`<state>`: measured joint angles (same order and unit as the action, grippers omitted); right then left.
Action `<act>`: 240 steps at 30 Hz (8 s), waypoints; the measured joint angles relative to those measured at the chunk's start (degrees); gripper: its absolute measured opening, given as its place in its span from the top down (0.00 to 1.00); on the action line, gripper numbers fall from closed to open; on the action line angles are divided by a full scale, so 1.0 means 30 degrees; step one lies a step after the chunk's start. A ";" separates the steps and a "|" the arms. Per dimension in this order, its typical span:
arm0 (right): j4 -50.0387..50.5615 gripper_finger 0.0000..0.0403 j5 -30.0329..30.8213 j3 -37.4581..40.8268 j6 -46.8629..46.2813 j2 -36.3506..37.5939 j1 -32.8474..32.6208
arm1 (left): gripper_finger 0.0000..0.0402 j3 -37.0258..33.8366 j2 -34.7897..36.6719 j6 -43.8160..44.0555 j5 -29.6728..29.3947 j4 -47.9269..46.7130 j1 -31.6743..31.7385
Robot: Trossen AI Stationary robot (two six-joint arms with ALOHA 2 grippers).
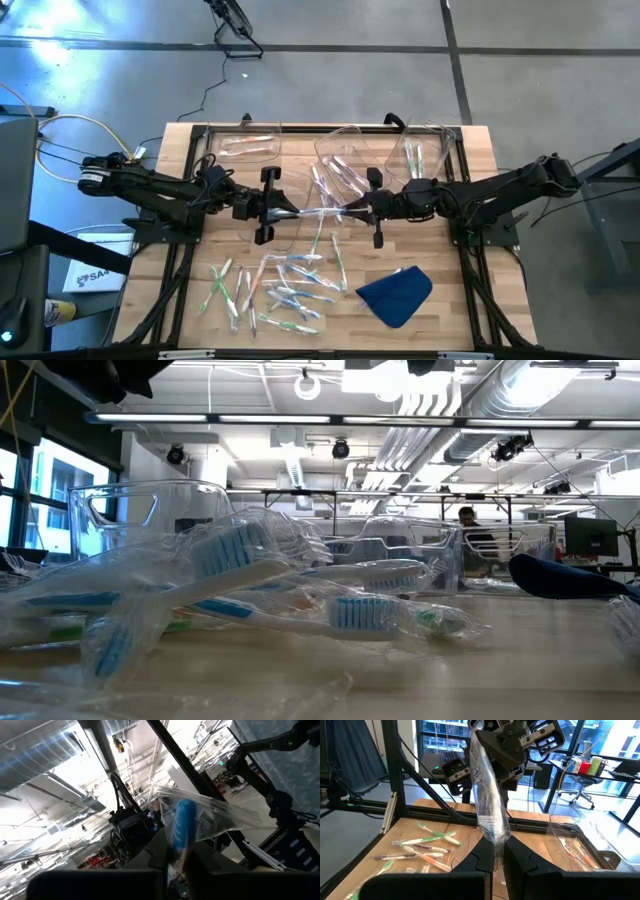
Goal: Pick & Place Toothbrushes
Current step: Put the blue toothbrush into the bottom transparent bin, then put the green toothbrush into the top right transparent bin
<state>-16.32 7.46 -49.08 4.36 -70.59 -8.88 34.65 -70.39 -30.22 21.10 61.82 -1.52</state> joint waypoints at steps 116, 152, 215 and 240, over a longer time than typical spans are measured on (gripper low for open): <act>0.5333 0.99 -0.0064 0.6404 -0.5253 0.5413 -0.1632 | 0.94 0.4801 -0.1967 1.3158 -0.1291 -2.9390 0.3402; 0.5362 0.99 -0.1055 0.6382 -0.5391 0.5413 -0.1632 | 0.64 0.5408 -0.1974 1.2303 -0.2866 -3.0148 0.3808; 0.4328 0.99 0.1510 0.6375 -0.9018 0.5297 -0.1632 | 0.98 0.8501 -0.1231 0.0353 -1.1147 -2.7739 0.0131; 0.4299 0.99 0.1968 0.6375 -0.9034 0.5275 -0.1625 | 1.00 0.3560 -0.0729 -0.0997 -0.4612 -1.6995 0.2543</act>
<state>-3.42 13.37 -29.95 -22.74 -54.76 -13.76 45.33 -72.58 -33.21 7.27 10.84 6.11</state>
